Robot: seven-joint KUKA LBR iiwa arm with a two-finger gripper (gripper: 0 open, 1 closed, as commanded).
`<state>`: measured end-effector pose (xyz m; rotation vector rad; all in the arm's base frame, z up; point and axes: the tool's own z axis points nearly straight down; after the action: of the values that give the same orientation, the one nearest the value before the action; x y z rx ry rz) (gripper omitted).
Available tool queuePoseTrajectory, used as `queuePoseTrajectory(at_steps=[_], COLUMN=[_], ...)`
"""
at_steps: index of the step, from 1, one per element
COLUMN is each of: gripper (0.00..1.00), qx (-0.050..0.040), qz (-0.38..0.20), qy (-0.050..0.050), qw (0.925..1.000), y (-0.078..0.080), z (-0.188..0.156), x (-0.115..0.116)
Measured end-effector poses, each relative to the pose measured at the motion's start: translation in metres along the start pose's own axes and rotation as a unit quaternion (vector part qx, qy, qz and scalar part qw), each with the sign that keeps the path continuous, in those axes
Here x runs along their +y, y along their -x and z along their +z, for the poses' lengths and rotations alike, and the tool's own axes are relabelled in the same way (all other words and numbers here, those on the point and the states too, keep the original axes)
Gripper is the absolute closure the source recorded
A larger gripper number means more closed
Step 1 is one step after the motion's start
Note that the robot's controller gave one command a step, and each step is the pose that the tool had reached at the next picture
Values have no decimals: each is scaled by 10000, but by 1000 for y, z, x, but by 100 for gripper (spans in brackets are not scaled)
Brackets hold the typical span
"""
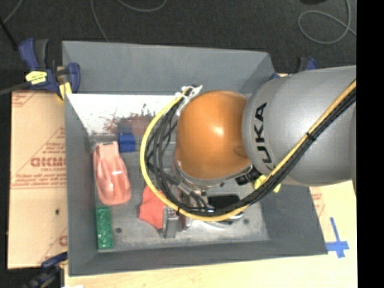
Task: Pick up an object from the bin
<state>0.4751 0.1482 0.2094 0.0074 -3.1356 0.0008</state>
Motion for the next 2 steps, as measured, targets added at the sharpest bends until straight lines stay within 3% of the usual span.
queuePoseTrajectory(at_steps=[1, 2], gripper=[0, 0], qx=[-39, -53], qz=[21, -489], qy=[8, 7], qw=[10000, 9988], y=[2, 8], z=[-4, 27], x=[-1, 0])
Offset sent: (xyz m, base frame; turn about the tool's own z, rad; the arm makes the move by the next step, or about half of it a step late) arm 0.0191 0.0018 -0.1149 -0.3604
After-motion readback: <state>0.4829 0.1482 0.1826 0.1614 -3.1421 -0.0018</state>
